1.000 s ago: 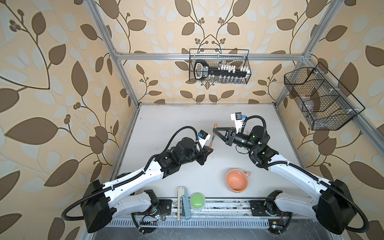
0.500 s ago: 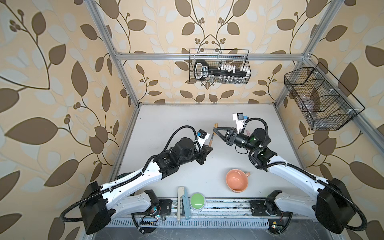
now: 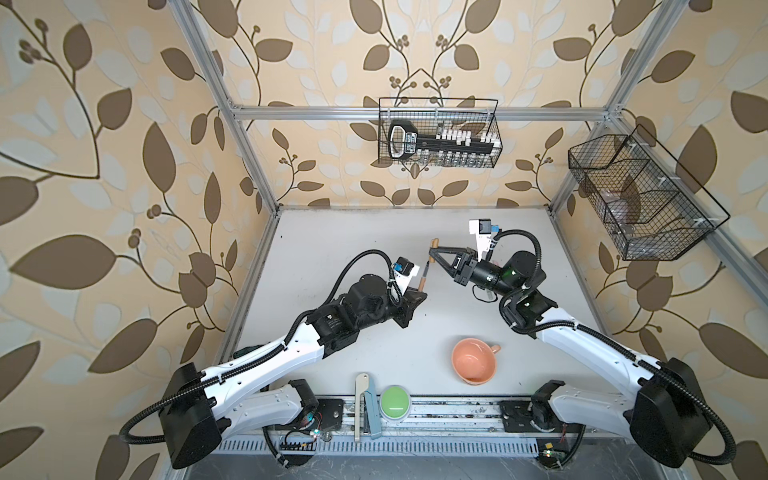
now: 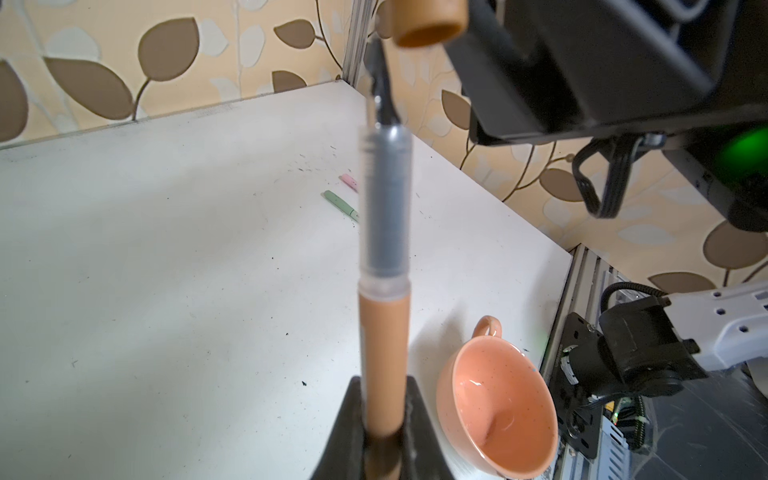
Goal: Insert the pens into the pen caps
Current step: 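Align the cap opening over the pen nib held by the left gripper, then push the cap down onto the pen nib with the right gripper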
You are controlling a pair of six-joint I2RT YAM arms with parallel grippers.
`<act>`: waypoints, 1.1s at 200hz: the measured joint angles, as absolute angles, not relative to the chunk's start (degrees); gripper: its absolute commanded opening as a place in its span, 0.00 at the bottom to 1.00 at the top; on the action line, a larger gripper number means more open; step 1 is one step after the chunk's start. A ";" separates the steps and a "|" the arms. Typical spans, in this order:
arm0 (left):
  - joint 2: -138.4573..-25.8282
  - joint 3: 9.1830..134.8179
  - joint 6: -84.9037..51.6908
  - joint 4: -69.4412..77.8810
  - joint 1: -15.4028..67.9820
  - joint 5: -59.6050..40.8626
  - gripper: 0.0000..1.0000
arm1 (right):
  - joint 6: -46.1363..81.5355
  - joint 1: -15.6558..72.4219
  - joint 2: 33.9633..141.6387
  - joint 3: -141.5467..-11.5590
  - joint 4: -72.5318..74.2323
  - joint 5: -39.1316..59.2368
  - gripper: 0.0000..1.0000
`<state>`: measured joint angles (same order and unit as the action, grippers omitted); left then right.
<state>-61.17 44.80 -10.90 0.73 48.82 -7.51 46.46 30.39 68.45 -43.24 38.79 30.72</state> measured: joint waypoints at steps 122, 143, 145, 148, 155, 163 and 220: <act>-61.25 44.80 -10.83 0.64 48.82 -7.46 0.00 | 46.24 32.03 69.04 -42.72 38.59 31.03 0.00; -61.25 44.80 -10.79 0.75 48.82 -7.46 0.00 | 45.80 32.03 68.51 -42.59 38.17 30.76 0.00; -61.25 44.80 -10.79 0.75 48.82 -7.46 0.00 | 45.80 32.03 68.45 -42.59 38.13 30.72 0.00; -61.25 44.80 -10.79 0.78 48.82 -7.46 0.00 | 45.76 32.03 68.40 -42.57 38.06 30.65 0.00; -61.25 44.80 -10.79 0.80 48.82 -7.46 0.00 | 45.60 32.03 68.31 -42.50 37.95 30.55 0.00; -61.23 44.80 -10.79 0.80 48.82 -7.49 0.00 | 45.54 32.03 68.20 -42.35 37.95 30.37 0.00; -61.23 44.80 -10.81 0.67 48.82 -7.49 0.00 | 46.48 32.53 68.34 -40.82 41.12 29.32 0.00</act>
